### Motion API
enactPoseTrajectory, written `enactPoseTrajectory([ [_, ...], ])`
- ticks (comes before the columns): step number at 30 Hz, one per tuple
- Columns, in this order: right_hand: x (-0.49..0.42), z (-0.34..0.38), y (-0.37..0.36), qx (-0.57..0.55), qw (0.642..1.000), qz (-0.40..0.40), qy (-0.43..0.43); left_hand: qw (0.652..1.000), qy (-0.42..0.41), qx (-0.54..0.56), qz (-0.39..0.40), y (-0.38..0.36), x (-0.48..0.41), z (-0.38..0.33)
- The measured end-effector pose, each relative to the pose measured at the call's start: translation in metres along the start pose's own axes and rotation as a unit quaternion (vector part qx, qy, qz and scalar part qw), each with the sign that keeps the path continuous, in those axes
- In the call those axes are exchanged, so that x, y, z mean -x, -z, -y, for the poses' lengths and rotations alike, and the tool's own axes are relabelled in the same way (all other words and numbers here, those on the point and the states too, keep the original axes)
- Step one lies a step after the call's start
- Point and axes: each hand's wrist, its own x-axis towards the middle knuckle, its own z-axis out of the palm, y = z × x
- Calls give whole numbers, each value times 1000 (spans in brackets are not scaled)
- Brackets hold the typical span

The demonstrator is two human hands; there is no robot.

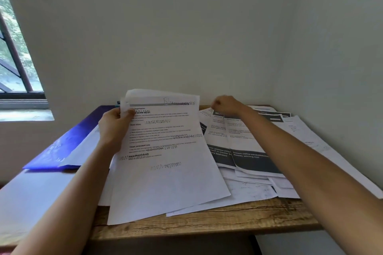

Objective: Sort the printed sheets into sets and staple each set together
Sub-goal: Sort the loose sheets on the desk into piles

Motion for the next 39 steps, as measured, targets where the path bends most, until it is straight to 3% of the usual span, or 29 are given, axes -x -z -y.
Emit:
enactPoseTrajectory([
  [2, 12, -20, -13, 50, 993, 110, -9, 1000, 2, -10, 8, -2, 2, -1],
  [5, 29, -33, -21, 83, 979, 184, 2, 1000, -4, -15, 17, -5, 5, -2],
  [9, 51, -32, -24, 74, 979, 191, -14, 1000, -11, -24, 16, -4, 6, -2],
  [20, 104, 6, -28, 48, 972, 222, 65, 998, -33, -47, 17, -7, 14, -1],
  [24, 110, 6, -13, -40, 981, 169, 86, 998, -27, -47, 24, -6, 15, -1],
  [27, 94, -18, -1, -53, 993, 100, 32, 998, -26, -49, 22, -6, 17, -1],
  [30, 82, -48, 1, -15, 993, 117, -28, 998, -35, -58, 18, -5, 21, -4],
  [33, 82, -54, 3, -42, 988, 150, -13, 997, -34, -62, 15, -4, 20, -6],
  [37, 64, -54, 14, -45, 997, 62, -30, 997, -32, -67, 15, -4, 19, -5],
  [39, 48, -61, 16, -17, 997, 61, -54, 997, -26, -69, 14, -2, 19, -4],
])
